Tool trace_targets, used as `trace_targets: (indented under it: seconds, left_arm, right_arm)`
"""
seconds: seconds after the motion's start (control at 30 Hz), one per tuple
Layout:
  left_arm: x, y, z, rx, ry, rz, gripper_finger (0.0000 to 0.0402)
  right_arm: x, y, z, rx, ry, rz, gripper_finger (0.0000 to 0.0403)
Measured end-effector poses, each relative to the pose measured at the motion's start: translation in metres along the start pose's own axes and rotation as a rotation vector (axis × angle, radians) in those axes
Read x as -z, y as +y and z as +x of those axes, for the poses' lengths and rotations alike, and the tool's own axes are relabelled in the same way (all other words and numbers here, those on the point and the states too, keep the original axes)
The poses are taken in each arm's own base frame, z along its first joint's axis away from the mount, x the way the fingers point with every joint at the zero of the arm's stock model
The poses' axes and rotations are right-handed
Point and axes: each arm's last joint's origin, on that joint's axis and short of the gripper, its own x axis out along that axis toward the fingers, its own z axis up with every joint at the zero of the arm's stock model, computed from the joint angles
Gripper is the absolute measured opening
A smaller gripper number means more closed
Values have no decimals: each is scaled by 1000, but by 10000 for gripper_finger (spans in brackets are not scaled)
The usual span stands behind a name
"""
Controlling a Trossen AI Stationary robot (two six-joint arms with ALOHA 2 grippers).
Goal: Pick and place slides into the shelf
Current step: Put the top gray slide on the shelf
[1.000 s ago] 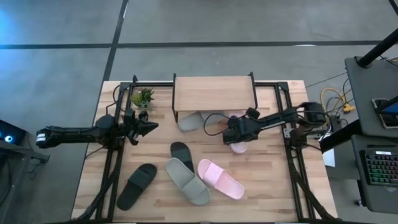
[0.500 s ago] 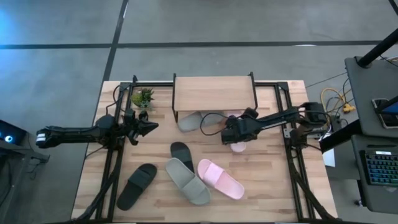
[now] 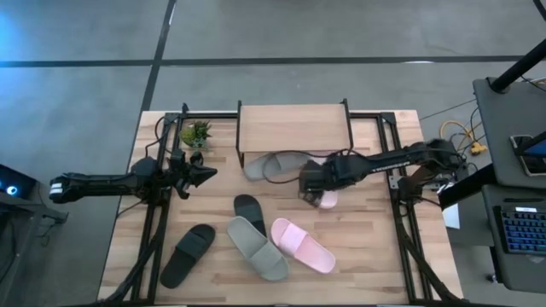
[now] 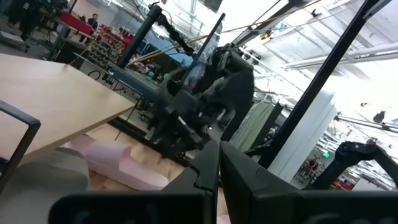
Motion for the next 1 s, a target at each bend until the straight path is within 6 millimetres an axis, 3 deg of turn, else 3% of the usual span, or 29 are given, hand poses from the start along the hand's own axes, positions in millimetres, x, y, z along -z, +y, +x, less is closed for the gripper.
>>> trace_targets:
  seconds: [0.1, 0.2, 0.33, 0.5, 0.8, 1.0]
  left_arm:
    - [-5, -4, 0, 47, -44, -7, 0]
    - [-11, -8, -1, 101, -103, -133, 0]
    - [-17, -12, -3, 131, -176, -185, 0]
    - [-26, -12, -1, 16, -315, -150, 0]
    - [-23, -15, 30, -330, 263, -17, 0]
    - [-20, -19, 65, -358, 357, -11, 0]
  right_arm:
    - [-22, 1, -4, 11, -54, 38, 211]
    - [-34, 2, -18, 23, -118, 29, 210]
    - [-34, -1, -30, 52, -91, 25, 210]
    - [-26, -12, -37, 94, -34, 88, 210]
    - [0, -8, -49, 176, 65, 207, 210]
    - [18, -5, -61, 249, 91, 392, 210]
